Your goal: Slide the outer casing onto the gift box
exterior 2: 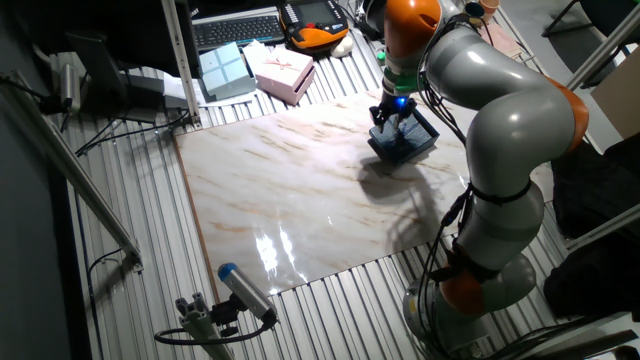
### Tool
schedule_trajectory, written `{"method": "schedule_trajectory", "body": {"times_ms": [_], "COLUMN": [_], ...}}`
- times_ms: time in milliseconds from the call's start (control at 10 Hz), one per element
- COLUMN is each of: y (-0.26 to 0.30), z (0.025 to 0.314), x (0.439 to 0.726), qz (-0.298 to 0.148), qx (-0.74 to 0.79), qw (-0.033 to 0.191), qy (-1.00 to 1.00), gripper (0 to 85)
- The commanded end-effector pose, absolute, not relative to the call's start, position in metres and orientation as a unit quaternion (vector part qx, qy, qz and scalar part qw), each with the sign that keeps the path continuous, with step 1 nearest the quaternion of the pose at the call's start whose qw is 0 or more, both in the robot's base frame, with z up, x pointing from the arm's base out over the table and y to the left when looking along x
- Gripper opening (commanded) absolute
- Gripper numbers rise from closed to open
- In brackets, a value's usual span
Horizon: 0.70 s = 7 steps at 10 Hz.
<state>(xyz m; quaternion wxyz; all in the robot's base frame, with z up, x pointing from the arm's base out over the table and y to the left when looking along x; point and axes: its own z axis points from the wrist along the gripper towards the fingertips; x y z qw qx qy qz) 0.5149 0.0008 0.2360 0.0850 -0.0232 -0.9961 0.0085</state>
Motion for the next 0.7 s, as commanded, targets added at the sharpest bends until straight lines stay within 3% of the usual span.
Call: {"method": "schedule_trajectory", "body": {"times_ms": [0,600], "y": [0.0007,0.0008], "z": [0.2358,0.2358], "x": [0.5149,0.5148], "qz": [0.009,0.010], "qx": [-0.023,-0.008], "qw": [0.085,0.086], "qy": [-0.996,-0.996], "gripper": [0.0,0.0]}}
